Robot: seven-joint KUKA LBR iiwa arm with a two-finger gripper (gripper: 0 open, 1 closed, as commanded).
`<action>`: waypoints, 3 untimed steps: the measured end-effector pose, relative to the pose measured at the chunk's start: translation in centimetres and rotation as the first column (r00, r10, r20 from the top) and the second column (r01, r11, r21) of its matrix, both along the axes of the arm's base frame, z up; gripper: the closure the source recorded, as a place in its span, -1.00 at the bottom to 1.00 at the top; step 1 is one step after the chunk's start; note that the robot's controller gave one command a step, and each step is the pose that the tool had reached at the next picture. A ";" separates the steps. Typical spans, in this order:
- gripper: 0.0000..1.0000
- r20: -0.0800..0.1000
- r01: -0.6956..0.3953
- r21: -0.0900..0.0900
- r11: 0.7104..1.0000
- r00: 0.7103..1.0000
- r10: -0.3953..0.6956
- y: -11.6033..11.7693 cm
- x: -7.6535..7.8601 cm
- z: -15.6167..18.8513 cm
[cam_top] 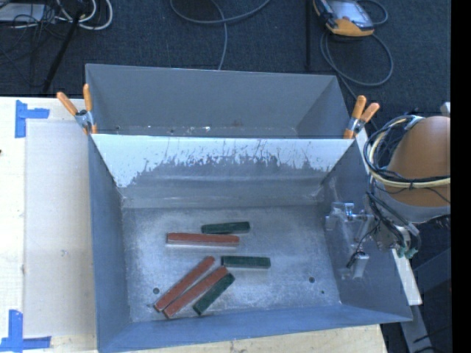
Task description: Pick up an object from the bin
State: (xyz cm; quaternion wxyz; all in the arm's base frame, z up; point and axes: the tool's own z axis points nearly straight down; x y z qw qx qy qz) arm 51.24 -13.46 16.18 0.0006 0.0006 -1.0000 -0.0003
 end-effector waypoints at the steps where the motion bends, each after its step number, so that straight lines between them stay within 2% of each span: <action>1: -1.00 0.000 -0.080 0.000 0.997 0.997 0.080 5.9 -0.1 -1.6; 2: -1.00 0.003 -0.272 -0.001 0.962 0.962 0.272 8.5 7.0 -2.0; 3: -1.00 0.000 -0.167 0.000 0.986 0.986 0.167 13.9 1.6 -4.5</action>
Offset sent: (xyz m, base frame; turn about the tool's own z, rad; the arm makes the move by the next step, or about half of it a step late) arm 0.0775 0.0883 -0.0212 -0.2842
